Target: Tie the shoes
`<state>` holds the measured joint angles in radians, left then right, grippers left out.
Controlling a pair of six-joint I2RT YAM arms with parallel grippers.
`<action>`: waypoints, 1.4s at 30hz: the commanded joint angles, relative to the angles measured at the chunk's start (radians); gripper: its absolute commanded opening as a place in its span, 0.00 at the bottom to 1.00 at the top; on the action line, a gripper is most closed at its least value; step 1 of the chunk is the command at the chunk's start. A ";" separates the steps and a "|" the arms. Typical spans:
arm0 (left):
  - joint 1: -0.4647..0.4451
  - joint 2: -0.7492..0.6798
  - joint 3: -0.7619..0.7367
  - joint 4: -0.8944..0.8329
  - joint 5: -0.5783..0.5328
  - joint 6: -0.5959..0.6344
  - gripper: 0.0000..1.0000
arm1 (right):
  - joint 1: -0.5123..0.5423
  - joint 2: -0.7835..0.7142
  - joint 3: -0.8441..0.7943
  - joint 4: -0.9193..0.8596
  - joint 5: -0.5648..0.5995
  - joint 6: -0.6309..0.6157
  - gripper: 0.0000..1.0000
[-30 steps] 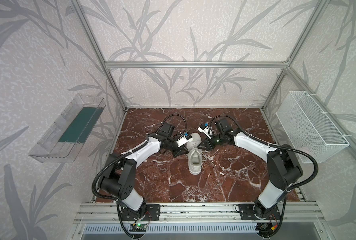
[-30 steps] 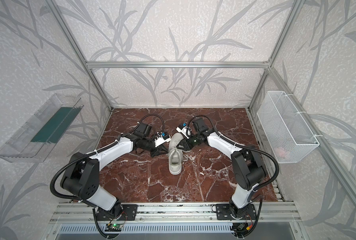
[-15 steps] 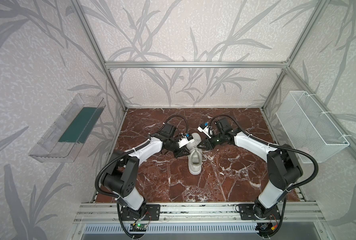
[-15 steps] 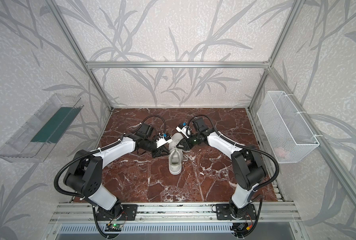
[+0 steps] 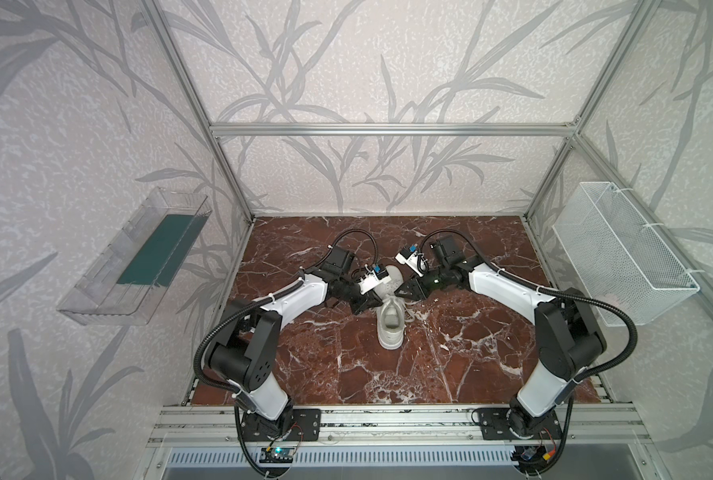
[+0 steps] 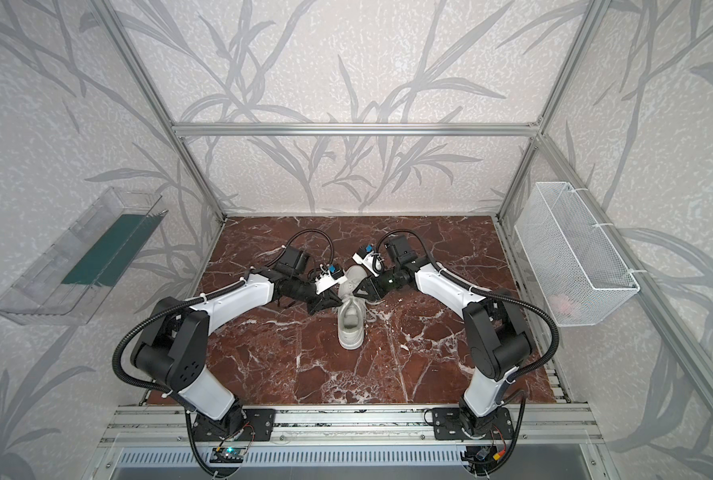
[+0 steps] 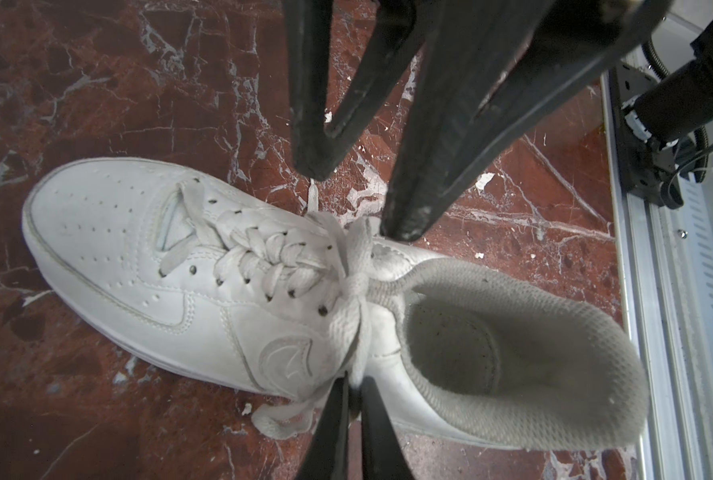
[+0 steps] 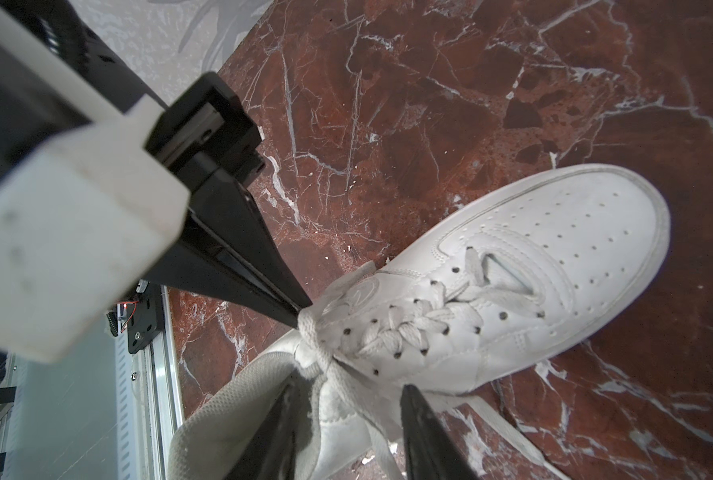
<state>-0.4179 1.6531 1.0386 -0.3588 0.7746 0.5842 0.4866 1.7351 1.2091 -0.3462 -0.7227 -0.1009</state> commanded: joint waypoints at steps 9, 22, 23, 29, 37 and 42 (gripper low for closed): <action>-0.004 -0.029 0.018 -0.042 -0.012 0.018 0.00 | 0.029 0.025 0.038 -0.008 0.041 0.021 0.41; -0.004 -0.054 0.012 -0.068 -0.013 0.015 0.00 | 0.067 0.045 0.055 0.009 0.162 0.039 0.41; -0.004 -0.052 0.012 -0.069 -0.013 0.016 0.00 | 0.068 0.046 0.056 0.007 0.166 0.038 0.41; -0.004 -0.057 0.006 -0.079 -0.019 0.019 0.00 | 0.070 0.048 0.045 0.002 0.229 0.046 0.41; 0.002 -0.066 0.020 -0.125 -0.035 0.034 0.00 | 0.069 0.045 0.038 0.007 0.236 0.050 0.41; 0.005 -0.073 0.033 -0.160 -0.046 0.040 0.00 | 0.070 0.046 0.034 0.007 0.238 0.050 0.41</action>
<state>-0.4171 1.6157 1.0458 -0.4416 0.7383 0.5953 0.5583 1.7767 1.2423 -0.3401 -0.5236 -0.0525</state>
